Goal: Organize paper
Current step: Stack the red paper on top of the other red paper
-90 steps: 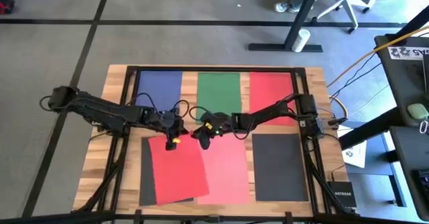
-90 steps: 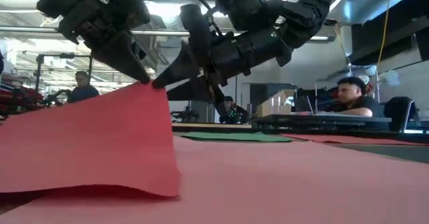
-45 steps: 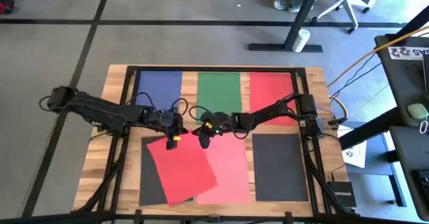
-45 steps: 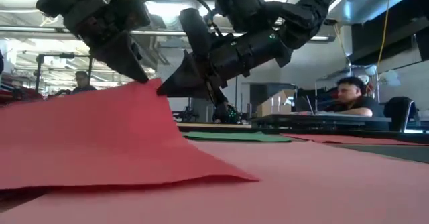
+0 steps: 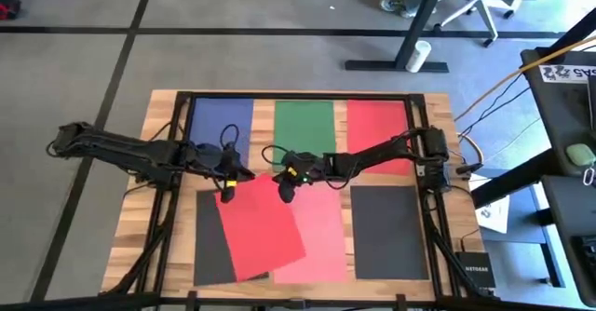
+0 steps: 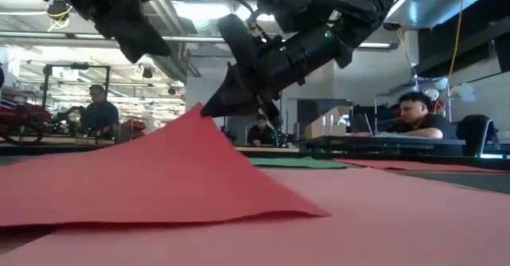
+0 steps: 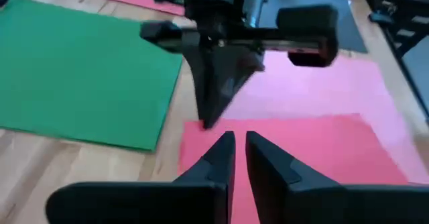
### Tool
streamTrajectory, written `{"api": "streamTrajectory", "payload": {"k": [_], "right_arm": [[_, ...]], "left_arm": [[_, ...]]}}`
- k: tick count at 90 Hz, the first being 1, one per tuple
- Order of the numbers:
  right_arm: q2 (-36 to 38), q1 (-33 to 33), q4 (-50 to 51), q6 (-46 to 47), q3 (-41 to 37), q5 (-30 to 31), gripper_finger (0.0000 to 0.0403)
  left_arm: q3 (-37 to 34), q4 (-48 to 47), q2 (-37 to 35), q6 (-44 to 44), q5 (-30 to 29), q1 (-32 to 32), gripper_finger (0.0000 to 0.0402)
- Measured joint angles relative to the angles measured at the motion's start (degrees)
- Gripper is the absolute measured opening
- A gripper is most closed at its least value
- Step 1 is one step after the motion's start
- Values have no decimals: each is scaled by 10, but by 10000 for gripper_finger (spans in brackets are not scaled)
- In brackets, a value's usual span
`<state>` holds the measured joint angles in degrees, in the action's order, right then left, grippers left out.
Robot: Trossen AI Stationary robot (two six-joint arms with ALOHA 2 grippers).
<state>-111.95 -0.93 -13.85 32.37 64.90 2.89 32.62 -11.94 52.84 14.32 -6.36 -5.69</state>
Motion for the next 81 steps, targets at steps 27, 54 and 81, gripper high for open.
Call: {"api": "streamTrajectory", "payload": {"k": [27, 54, 81], "right_arm": [[136, 34, 256, -74, 0, 68, 0], [267, 65, 517, -109, 0, 145, 0], [349, 121, 704, -148, 0, 209, 0]], "left_arm": [[-3, 5, 1, 8, -5, -12, 2], [-3, 9, 1, 30, -72, -34, 1], [-3, 10, 1, 52, -111, -51, 1]]}}
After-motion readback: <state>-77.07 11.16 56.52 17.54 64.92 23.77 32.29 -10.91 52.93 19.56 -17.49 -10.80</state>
